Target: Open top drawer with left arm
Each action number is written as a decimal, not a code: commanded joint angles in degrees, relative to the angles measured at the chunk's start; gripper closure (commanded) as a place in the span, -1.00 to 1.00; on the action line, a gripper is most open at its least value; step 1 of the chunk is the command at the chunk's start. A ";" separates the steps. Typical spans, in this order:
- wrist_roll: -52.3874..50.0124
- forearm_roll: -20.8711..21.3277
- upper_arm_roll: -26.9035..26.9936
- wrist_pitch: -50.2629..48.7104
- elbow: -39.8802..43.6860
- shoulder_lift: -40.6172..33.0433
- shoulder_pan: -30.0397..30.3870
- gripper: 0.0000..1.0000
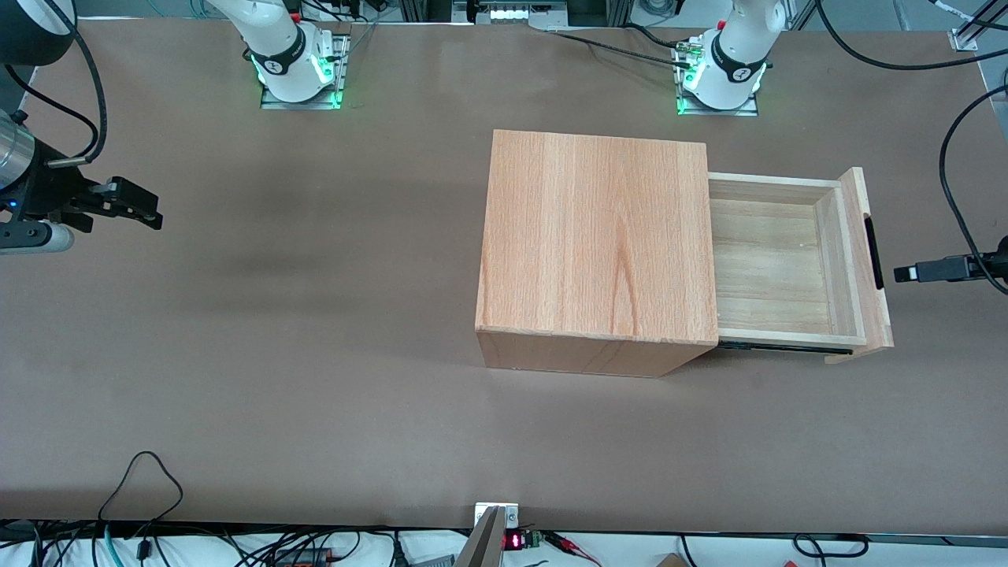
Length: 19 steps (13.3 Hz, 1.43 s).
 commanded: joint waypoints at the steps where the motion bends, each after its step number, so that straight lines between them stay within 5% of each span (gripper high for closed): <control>1: -0.59 1.35 0.25 -2.82 2.96 -0.11 -1.72 -1.00; 7: -1.90 8.46 0.25 -3.00 2.88 -4.33 -10.06 -1.00; 19: -7.89 11.81 0.16 -8.17 2.53 -5.04 -18.16 -1.00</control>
